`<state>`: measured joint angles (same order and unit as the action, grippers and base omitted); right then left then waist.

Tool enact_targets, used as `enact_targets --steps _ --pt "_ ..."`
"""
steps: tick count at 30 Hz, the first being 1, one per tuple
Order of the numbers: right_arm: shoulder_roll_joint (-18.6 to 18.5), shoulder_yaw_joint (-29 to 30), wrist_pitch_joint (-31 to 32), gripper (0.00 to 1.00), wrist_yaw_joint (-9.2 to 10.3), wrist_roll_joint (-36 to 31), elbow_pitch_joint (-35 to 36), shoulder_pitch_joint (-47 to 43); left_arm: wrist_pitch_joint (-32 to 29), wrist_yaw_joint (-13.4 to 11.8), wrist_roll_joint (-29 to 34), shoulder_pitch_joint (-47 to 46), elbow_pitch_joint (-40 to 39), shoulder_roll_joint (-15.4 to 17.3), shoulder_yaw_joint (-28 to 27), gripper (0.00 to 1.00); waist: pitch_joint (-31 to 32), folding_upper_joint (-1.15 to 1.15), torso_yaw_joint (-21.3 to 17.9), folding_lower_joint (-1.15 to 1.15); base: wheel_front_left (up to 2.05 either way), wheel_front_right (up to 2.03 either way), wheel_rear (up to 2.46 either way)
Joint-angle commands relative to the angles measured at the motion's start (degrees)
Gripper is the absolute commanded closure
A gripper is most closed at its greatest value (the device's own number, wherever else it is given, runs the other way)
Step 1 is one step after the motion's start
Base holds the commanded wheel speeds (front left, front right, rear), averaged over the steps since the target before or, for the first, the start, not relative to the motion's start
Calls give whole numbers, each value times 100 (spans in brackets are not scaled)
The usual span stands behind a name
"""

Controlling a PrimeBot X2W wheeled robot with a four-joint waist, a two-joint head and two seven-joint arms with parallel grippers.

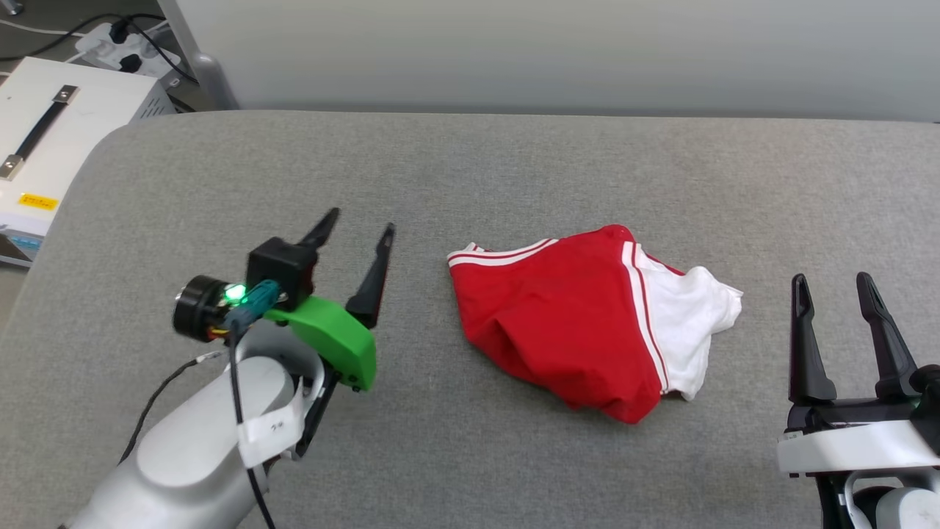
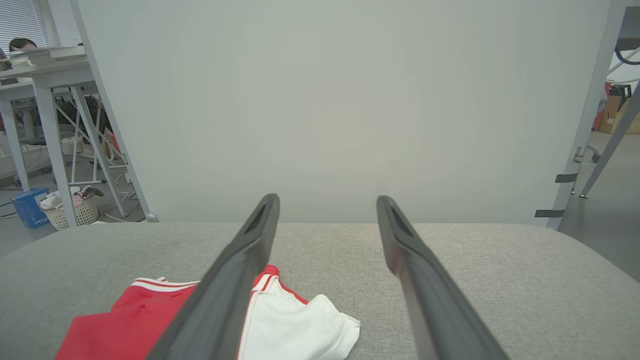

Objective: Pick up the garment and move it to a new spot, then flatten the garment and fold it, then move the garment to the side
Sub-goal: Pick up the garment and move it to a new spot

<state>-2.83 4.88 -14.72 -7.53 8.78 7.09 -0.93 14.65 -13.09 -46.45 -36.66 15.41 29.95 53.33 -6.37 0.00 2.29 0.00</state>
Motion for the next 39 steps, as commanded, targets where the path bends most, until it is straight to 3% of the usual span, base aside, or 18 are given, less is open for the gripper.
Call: enact_targets --steps 1,7,10,14,15,17,18,22,32,39 --pt "-5 13 -28 0 4 -37 -5 -74 29 -193 238 267 -219 1 -322 0 66 0 73 0 0 0 0" --pt "-5 80 -28 0 4 -85 -22 -101 33 -638 1203 1435 -900 -243 -1758 0 124 0 111 0 0 0 0" --pt "-5 118 -28 0 4 -80 -23 -133 33 -618 1642 1973 -1056 -458 -2335 0 169 0 120 0 0 0 0" --pt "-5 121 -28 0 4 -75 -57 -191 34 -368 2147 2622 -1165 -802 -2991 0 228 0 110 0 0 0 0" --pt "-5 134 -28 0 4 -65 -112 -236 34 -118 2458 2942 -1214 -1041 -3353 0 275 0 101 0 0 0 0" --pt "-5 141 -28 0 4 -45 -150 -268 34 68 2648 3123 -1256 -1215 -3580 0 309 0 94 0 0 0 0" --pt "-5 117 -28 0 4 6 -231 -332 34 369 2912 3362 -1257 -1447 -3875 0 360 0 77 0 0 0 0" --pt "-5 64 -28 0 4 72 -316 -422 34 705 3214 3572 -1198 -1707 -4184 0 411 0 60 0 0 0 0" --pt "-5 -3 -28 0 4 131 -532 -665 34 1235 3743 3863 -1036 -2197 -4761 0 516 0 62 0 0 0 0" --pt "-5 -40 -28 0 4 125 -570 -744 35 1457 3963 3939 -908 -2376 -4972 0 554 0 82 0 0 0 0"
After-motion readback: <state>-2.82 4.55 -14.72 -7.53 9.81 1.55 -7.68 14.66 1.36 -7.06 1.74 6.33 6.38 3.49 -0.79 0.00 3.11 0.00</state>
